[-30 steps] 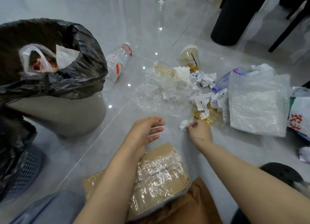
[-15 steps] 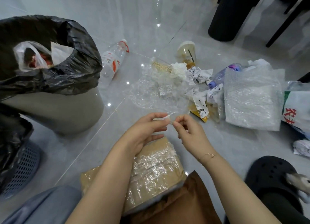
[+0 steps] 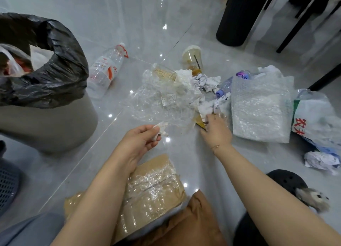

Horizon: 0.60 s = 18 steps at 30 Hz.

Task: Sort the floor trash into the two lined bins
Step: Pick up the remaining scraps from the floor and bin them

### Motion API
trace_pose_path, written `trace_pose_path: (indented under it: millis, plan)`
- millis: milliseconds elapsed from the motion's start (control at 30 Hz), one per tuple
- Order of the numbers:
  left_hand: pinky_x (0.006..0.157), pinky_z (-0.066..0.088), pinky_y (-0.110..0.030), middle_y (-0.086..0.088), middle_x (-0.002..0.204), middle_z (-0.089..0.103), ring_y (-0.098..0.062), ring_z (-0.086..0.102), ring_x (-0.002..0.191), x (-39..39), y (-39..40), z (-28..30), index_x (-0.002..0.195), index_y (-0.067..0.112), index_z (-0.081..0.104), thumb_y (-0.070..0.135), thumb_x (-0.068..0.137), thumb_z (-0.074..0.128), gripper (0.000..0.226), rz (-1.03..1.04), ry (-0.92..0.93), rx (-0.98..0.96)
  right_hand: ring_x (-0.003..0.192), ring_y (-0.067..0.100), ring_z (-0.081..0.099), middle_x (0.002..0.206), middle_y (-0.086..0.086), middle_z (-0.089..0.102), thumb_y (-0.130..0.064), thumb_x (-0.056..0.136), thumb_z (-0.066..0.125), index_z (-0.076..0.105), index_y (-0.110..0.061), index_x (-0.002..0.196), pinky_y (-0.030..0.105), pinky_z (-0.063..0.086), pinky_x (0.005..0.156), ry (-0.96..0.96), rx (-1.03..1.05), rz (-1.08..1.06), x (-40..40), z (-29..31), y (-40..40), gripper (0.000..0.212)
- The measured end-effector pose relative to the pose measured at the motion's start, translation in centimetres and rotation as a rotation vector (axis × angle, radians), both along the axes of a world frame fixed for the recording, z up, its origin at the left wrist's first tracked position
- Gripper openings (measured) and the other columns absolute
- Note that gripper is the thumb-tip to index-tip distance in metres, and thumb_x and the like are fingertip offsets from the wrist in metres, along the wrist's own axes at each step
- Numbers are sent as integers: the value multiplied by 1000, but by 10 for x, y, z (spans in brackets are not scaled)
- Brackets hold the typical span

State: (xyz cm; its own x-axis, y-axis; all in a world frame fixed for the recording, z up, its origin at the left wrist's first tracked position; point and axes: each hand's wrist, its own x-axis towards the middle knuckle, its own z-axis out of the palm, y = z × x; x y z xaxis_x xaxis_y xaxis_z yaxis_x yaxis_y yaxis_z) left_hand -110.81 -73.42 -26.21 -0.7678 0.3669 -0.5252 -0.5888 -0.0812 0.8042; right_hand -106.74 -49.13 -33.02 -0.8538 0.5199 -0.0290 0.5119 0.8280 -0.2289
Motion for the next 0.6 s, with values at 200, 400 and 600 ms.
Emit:
trace_pose_path:
  millis: [200, 400, 600]
  plan:
    - [58, 54, -15, -9, 85, 65, -13, 63, 73, -1, 0, -1, 100, 2, 63, 10, 91, 62, 11, 30, -43, 11, 69, 23, 47, 71, -2, 50, -16, 95, 50, 63, -7, 85, 30, 28, 56, 257, -51, -50, 17, 15, -3, 18]
    - [63, 57, -17, -12, 85, 69, -13, 69, 73, 5, -1, 12, 92, -1, 64, 11, 91, 62, 13, 17, -83, 106, 67, 17, 69, 91, 5, 71, -14, 93, 58, 58, -11, 102, 26, 55, 59, 606, -934, -137, 39, 62, -71, 9]
    - [99, 46, -34, 3, 91, 69, -9, 63, 94, 14, -7, 23, 87, 14, 66, 28, 83, 67, 14, -145, 127, 143, 83, 16, 64, 97, 4, 66, -21, 99, 48, 57, -14, 115, 22, 53, 61, 558, -1107, -221, 69, 78, -114, 20]
